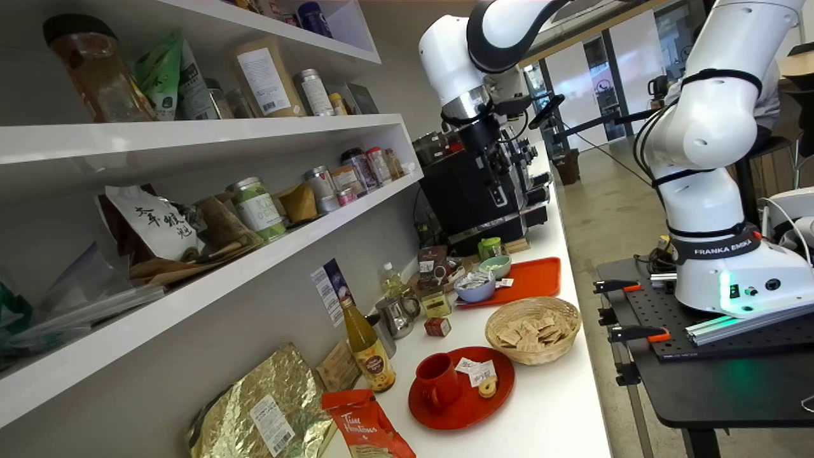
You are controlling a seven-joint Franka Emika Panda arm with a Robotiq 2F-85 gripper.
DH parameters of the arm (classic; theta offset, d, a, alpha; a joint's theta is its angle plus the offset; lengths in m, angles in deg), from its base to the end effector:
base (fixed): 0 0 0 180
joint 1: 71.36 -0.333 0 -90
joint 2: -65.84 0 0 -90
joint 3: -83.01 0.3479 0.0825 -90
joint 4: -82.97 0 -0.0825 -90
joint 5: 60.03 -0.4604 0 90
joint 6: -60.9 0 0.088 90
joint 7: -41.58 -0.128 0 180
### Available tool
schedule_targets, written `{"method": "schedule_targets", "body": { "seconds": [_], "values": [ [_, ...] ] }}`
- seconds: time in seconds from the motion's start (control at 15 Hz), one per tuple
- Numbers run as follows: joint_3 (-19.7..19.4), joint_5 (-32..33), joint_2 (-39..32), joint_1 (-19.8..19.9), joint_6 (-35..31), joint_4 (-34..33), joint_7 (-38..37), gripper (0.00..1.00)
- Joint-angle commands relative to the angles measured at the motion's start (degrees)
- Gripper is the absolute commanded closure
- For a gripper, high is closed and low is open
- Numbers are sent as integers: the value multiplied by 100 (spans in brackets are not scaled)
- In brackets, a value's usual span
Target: Put the orange packet on the shelf
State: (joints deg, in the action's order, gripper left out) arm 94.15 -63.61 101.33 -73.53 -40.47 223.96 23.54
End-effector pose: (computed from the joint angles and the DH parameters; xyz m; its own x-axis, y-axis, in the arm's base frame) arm 0.3983 0.1035 0.4814 0.9885 -0.1389 -0.0593 -0.1343 -0.9881 0.0743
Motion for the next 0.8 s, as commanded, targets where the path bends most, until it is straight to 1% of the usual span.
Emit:
{"method": "schedule_targets", "body": {
  "seconds": [0.0, 0.07, 0.13, 0.33, 0.4, 0.53, 0.73],
  "values": [
    [160, -120, -275, -370, -300, 81, 264, 0],
    [247, -100, -369, -477, -411, 104, 360, 0],
    [443, -42, -559, -577, -701, 154, 267, 0],
    [839, -6, -1209, -910, -1424, 107, 163, 0],
    [1043, 82, -1485, -948, -1806, 93, -65, 0],
    [1296, 344, -2002, -986, -2282, 1, -328, 0],
    [1476, 731, -2690, -1022, -2975, -12, -697, 0]
  ]
}}
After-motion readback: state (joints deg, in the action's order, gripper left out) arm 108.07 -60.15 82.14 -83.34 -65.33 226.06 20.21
